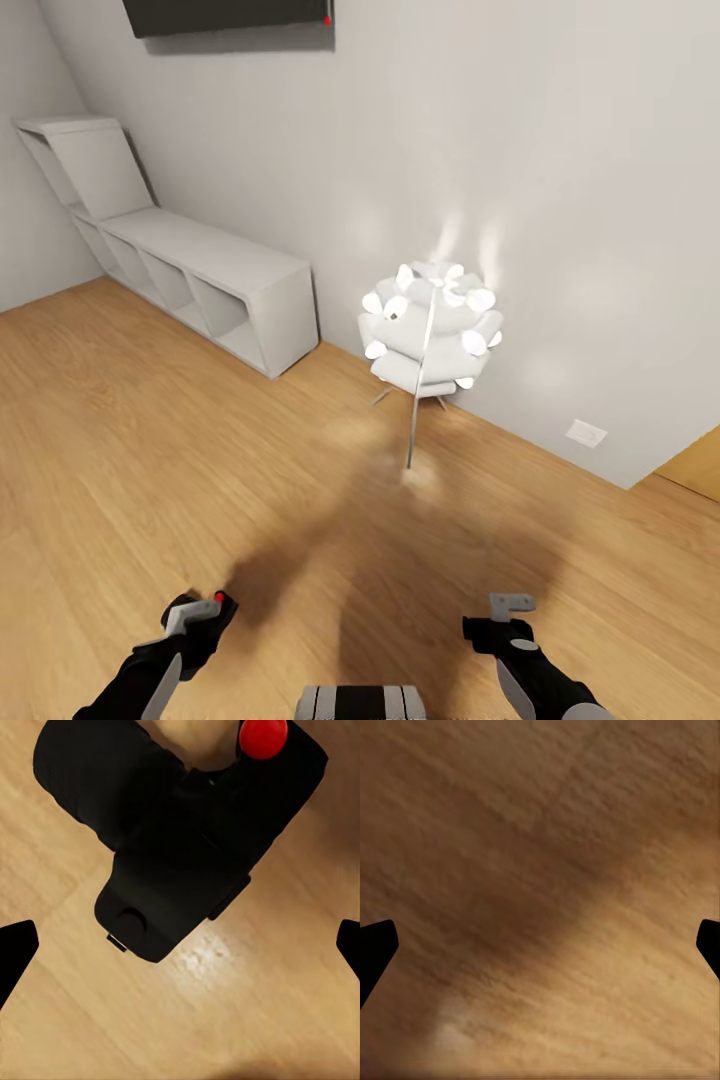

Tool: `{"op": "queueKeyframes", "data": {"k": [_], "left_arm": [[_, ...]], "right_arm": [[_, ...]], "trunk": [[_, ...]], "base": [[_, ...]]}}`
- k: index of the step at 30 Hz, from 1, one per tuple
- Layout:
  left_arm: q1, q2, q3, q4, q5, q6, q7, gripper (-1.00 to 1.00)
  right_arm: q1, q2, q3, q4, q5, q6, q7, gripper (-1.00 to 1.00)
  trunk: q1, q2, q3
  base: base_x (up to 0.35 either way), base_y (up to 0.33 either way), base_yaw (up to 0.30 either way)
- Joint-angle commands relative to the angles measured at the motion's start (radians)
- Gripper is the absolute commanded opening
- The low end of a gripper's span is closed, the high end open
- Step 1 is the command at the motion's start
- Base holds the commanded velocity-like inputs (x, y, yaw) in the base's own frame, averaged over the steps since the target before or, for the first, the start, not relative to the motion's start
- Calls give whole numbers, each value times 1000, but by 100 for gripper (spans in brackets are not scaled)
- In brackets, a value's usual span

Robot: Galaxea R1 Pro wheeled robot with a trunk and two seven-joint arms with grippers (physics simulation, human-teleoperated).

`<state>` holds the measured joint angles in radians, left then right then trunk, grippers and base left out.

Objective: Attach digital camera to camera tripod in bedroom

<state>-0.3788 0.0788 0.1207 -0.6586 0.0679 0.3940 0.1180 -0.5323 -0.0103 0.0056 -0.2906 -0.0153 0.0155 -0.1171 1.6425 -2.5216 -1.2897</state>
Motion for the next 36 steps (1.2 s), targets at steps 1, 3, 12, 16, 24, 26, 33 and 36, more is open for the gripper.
{"op": "queueKeyframes", "data": {"k": [1, 3, 12, 16, 24, 26, 33, 36], "left_arm": [[0, 0, -1, -6, 7, 5, 5, 100], [0, 0, -2, -30, 7, 5, 5, 100], [0, -1, 0, -78, 8, 19, 5, 100], [0, -2, -1, -80, 9, 21, 5, 100], [0, -2, -1, -83, 9, 23, 4, 100], [0, -2, -2, -85, 8, 24, 4, 100], [0, -2, -2, -87, 7, 25, 5, 100], [0, -2, 0, -87, 7, 25, 5, 100]], "right_arm": [[0, 0, 1, -1, -2, 2, -2, 100], [0, 0, 1, -1, -2, 3, -3, 100], [0, 1, 1, -1, 1, 6, -4, 100], [0, 0, 1, -1, 1, 6, -4, 100], [0, 0, 1, -1, 0, 6, -4, 100], [0, 0, 1, -1, 0, 6, -3, 100], [0, 0, 1, -1, 0, 6, -3, 100], [0, 0, 1, -1, 0, 6, -3, 100]], "trunk": [[0, -1, -5], [1, -1, -12], [1, -1, -12], [1, -1, -12], [1, -1, -12], [1, -1, -12], [1, -1, -12], [1, -1, -12]], "base": [[0, 0, 0], [0, 0, 0], [0, 0, 0], [0, 0, 0], [0, 9, 0], [0, 144, 0], [0, 148, 0], [0, 33, 0]]}}
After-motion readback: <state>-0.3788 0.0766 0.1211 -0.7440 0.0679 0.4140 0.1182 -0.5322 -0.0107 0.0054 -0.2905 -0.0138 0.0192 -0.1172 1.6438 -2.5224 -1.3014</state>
